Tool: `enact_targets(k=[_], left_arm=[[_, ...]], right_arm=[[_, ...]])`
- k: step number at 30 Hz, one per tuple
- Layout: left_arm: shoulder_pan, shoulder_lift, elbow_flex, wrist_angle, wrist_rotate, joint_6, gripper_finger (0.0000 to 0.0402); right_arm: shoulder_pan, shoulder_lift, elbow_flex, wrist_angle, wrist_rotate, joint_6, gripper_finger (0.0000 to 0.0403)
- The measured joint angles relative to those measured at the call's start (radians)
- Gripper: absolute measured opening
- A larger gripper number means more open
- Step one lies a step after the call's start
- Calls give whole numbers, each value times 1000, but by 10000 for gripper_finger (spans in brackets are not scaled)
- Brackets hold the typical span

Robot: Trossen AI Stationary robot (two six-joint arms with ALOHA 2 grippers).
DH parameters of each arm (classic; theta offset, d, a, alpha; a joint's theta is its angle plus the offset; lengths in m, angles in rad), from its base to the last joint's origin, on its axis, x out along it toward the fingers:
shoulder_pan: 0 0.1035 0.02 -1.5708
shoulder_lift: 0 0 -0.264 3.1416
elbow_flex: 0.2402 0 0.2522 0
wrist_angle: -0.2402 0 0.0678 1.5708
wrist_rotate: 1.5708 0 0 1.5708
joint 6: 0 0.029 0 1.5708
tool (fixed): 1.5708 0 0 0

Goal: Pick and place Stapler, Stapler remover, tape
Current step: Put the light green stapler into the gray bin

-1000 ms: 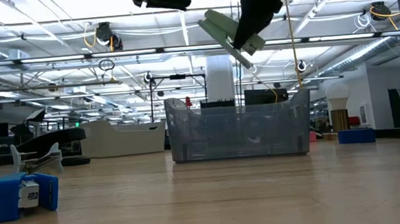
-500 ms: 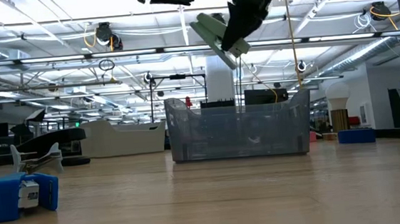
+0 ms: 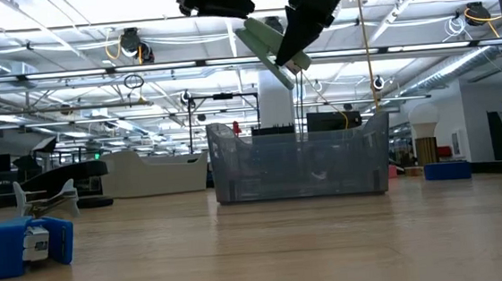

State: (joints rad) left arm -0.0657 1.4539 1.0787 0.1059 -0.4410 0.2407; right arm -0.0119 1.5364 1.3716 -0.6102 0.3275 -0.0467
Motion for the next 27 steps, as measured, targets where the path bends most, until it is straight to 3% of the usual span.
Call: enact_targets(k=[11,27], left_arm=[[14,15,0,-3,101,131,175],[65,15,105,-194,192,245,175]], right_arm=[[0,0,0,2,-56,0,114],[7,0,0,24,-117,42,114]])
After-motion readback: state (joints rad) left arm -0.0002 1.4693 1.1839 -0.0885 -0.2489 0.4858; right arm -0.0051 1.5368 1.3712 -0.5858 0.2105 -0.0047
